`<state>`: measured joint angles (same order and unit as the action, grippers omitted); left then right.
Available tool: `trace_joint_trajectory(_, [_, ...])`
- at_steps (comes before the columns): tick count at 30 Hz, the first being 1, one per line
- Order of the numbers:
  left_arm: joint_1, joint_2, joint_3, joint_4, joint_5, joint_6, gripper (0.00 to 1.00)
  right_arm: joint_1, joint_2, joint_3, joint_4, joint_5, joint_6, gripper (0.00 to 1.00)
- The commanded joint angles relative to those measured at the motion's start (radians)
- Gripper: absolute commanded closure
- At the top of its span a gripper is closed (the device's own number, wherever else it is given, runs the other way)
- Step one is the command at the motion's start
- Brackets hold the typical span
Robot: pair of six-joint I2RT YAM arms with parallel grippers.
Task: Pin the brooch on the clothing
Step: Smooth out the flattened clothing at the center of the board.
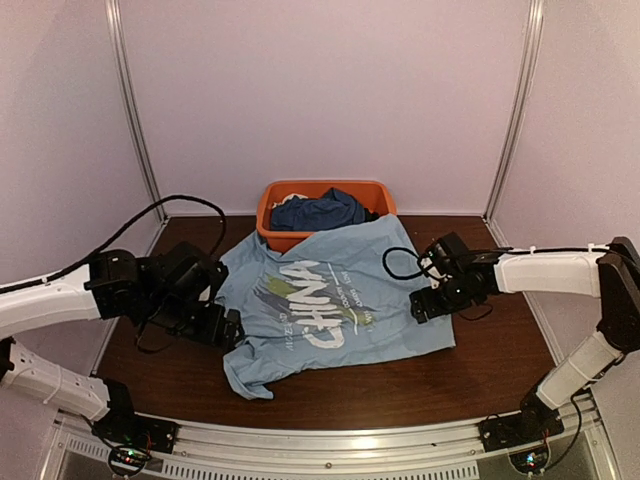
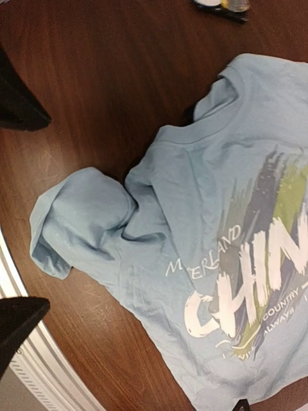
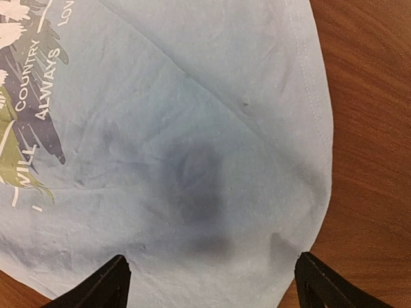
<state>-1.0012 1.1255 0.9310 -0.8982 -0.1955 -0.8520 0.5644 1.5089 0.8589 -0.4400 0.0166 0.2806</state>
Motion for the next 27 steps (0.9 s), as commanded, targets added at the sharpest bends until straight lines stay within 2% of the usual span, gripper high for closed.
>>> trace_joint_trajectory(1, [0.019,0.017,0.098,-0.019,-0.121,0.136,0.03,0.007,-0.029,0.108,-0.109,0.105,-0.116,0.08])
trace_joint_trajectory(3, [0.056,0.062,0.111,-0.009,-0.138,0.195,0.02,0.008,-0.022,0.152,-0.157,0.13,-0.17,0.07])
trace_joint_trajectory(7, [0.136,0.179,0.165,0.002,-0.078,0.368,0.02,0.009,-0.009,0.227,-0.216,0.176,-0.293,0.07])
trace_joint_trajectory(11, [0.138,0.312,0.285,-0.085,-0.12,0.501,0.02,0.009,-0.008,0.228,-0.189,0.173,-0.437,0.08])
trace_joint_trajectory(14, [0.138,0.369,0.325,-0.083,-0.155,0.569,0.02,0.009,0.013,0.228,-0.16,0.154,-0.51,0.08])
trace_joint_trajectory(22, [0.138,0.513,0.345,-0.024,-0.115,0.684,0.03,0.008,0.102,0.26,-0.145,0.096,-0.616,0.08])
trace_joint_trajectory(27, [0.128,0.511,0.275,0.057,-0.008,0.701,0.05,0.009,0.156,0.269,-0.158,0.068,-0.646,0.09])
